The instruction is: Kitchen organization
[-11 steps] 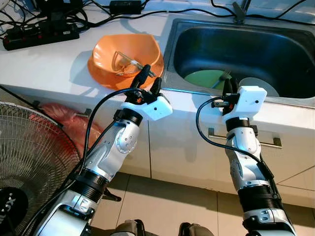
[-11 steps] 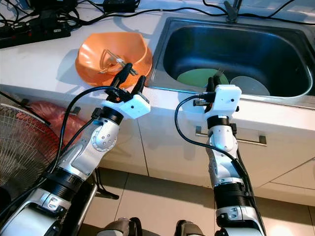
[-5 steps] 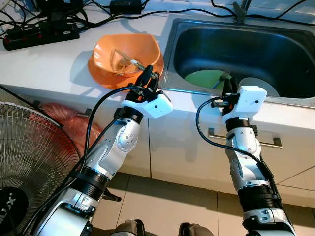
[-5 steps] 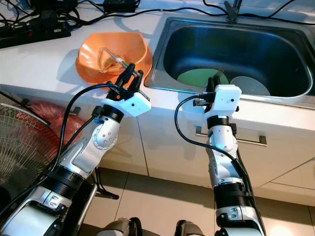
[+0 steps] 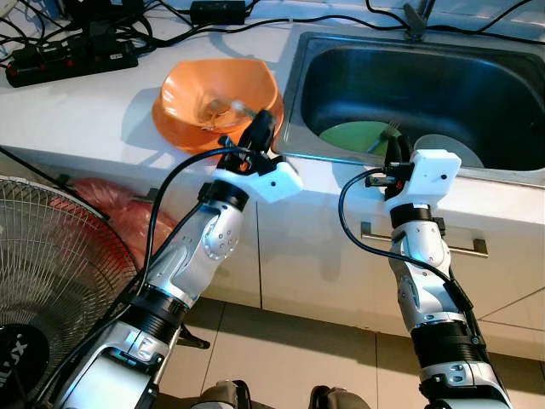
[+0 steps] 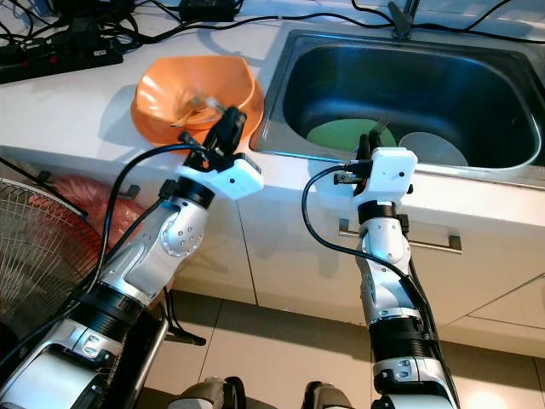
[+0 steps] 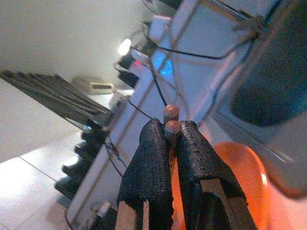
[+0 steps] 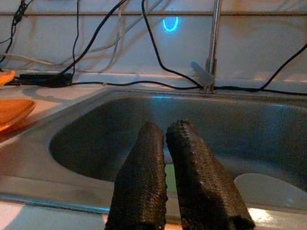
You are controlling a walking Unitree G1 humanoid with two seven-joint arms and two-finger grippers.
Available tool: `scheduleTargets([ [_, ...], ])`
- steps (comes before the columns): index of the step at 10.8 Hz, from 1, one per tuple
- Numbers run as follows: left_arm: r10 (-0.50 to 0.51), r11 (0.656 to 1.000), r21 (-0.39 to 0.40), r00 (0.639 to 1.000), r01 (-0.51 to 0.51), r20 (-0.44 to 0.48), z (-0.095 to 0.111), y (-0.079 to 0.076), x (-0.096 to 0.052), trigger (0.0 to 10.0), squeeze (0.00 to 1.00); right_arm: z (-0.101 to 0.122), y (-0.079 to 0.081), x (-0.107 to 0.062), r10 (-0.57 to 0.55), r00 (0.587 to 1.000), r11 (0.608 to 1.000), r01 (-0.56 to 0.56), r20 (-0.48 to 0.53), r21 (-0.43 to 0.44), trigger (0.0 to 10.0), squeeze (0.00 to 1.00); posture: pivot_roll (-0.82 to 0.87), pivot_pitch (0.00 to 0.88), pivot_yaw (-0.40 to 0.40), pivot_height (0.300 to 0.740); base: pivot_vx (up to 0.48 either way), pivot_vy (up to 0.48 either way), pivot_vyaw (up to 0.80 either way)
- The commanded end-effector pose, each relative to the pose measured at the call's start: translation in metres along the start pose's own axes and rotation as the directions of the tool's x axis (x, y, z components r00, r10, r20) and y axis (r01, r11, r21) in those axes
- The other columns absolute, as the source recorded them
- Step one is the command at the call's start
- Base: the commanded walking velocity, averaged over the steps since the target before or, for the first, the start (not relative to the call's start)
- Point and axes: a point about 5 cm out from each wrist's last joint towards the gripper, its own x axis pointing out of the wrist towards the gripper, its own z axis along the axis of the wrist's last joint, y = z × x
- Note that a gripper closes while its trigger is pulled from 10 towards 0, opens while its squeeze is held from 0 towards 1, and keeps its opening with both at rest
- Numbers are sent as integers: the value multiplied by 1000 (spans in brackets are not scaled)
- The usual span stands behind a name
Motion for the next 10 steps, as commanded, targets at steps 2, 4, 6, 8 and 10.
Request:
scheduleTargets([
  [2, 40, 999, 21, 997, -42, 62, 9, 8, 5, 0, 0, 0, 0, 0, -5, 1000, 1000, 5, 5, 8, 10000, 0, 1, 127, 24, 740, 0, 0, 0],
  [4, 64, 996, 61, 992, -71, 109, 15, 14, 6, 0, 0, 0, 1, 0, -5, 1000, 1000, 5, 7, 12, 10000, 0, 2, 125, 25, 740, 0, 0, 0],
  [6, 150, 985, 59, 968, -165, 199, 33, 34, 15, 0, 0, 0, 1, -1, -5, 1000, 1000, 5, 6, 11, 10000, 0, 2, 125, 24, 740, 0, 0, 0],
  [8, 245, 969, -118, 919, -218, 310, 64, 57, 25, 8275, 0, 0, 0, 0, -8, 1000, 1000, 8, 8, 10, 10000, 0, 3, 131, 22, 740, 0, 0, 0],
  [10, 197, 956, -275, 911, -97, 362, 82, 50, 27, 10000, 0, -1, 1, 0, -7, 1000, 1000, 7, 4, 3, 10000, 0, 5, 131, 22, 740, 0, 0, 0],
])
